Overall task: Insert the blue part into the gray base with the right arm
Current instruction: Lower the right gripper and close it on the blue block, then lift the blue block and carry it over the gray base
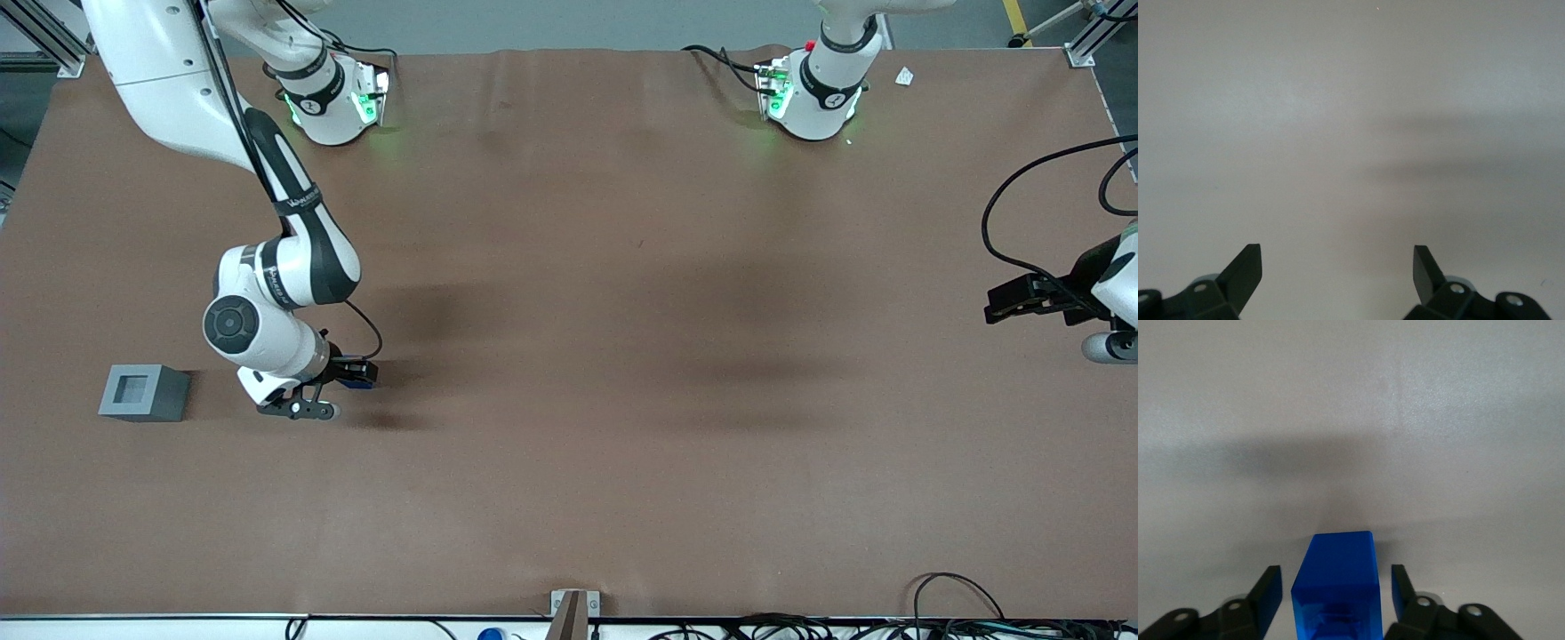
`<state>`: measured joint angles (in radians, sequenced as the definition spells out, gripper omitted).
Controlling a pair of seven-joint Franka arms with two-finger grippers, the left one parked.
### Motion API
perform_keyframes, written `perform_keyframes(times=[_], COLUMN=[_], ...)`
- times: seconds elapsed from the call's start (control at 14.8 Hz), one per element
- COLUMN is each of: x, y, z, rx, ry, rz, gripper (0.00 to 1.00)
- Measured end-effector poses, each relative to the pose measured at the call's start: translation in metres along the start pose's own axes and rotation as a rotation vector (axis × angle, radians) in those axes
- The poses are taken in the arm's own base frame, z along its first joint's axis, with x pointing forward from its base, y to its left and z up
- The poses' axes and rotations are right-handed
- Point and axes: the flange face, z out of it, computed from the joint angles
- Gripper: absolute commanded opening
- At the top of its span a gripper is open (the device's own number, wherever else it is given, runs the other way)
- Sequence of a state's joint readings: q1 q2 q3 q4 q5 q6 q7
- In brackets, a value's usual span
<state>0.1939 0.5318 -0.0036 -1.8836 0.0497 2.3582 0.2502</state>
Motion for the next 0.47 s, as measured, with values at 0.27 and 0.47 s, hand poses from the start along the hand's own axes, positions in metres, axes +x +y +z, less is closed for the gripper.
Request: perform_keyframes(times=[0.27, 0.47], x=[-0.0005, 0.0002], y=[0.0039, 0.0065], z=[0.0009, -0.0005], rx=[-0.006, -0.010], ry=[-0.014, -0.022], rz=[0.005, 0.009], gripper=[0.36, 0.28])
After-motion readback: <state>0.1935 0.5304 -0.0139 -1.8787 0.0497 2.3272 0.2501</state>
